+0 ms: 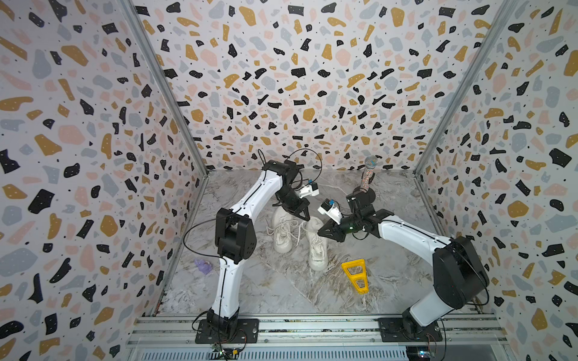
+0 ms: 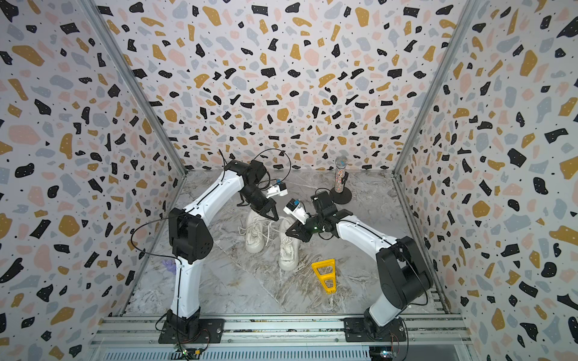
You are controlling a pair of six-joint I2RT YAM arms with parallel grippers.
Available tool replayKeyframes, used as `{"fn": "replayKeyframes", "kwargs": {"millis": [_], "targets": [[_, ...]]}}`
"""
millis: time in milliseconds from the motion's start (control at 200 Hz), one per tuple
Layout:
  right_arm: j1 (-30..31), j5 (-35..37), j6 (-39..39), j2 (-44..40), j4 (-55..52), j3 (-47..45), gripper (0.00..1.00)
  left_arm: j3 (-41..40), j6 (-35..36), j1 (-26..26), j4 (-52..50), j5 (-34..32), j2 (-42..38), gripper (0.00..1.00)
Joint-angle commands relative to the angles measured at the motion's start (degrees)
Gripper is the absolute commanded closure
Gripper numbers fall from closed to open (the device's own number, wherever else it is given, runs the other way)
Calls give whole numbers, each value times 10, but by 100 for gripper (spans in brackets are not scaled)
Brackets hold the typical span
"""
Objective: Tie the shoes
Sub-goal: Cross the shoelace with the shoelace.
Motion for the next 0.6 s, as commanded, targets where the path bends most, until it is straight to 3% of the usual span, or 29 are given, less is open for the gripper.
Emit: {"fn": "replayKeyframes", "kwargs": {"millis": [0, 295, 596], "targets": [[7, 72, 7, 6, 29, 9, 88, -4, -11, 2, -16, 41, -18, 100], [7, 173, 3, 14, 77, -7, 82, 11, -19, 3, -16, 51, -6, 100], [9, 160, 9, 21, 139, -26, 74, 8, -26, 3, -15, 75, -1, 100]]}}
